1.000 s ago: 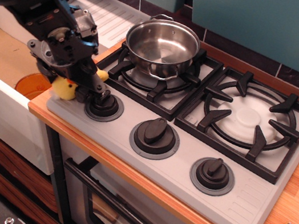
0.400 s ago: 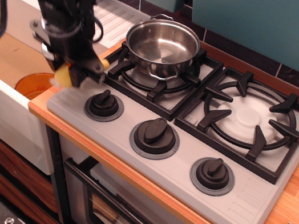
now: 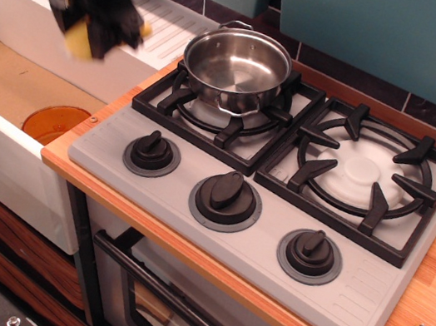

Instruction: Put pan on stove and put stuffedduck in pan

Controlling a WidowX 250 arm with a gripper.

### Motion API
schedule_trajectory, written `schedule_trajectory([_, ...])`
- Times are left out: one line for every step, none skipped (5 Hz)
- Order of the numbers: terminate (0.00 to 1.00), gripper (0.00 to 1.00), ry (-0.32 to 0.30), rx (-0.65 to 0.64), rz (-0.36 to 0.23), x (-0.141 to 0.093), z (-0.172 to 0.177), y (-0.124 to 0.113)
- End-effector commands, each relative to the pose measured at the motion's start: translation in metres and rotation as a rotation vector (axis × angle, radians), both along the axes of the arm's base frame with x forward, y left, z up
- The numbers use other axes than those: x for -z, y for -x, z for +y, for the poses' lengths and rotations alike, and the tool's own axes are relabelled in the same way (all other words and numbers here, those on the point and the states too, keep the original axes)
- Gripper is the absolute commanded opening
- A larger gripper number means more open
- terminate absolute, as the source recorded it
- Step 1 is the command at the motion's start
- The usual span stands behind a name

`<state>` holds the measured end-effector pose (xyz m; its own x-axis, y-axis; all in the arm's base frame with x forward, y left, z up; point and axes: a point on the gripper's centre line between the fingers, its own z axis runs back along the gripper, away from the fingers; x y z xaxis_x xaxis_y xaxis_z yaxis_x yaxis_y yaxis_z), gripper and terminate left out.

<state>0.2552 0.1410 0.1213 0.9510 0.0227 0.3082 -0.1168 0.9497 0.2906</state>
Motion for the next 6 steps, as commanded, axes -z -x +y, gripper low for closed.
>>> schedule_trajectory([0.0, 0.0, -0.008, 0.028, -0.037, -0.039, -0.011, -0.042])
schedule_trajectory([0.0, 0.0, 0.015, 0.048, -0.042, -0.04, -0.019, -0.062])
schedule_trajectory([0.0, 0.0, 0.047, 0.064, -0.037, -0.037, -0.033, -0.082])
schedule_trajectory([0.0, 0.0, 0.053, 0.06, -0.045, -0.035, -0.047, -0.09])
schedule_trajectory([0.0, 0.0, 0.069, 0.078, -0.05, -0.032, -0.058, -0.103])
schedule_trajectory([0.0, 0.0, 0.075, 0.086, -0.06, -0.029, -0.067, -0.112])
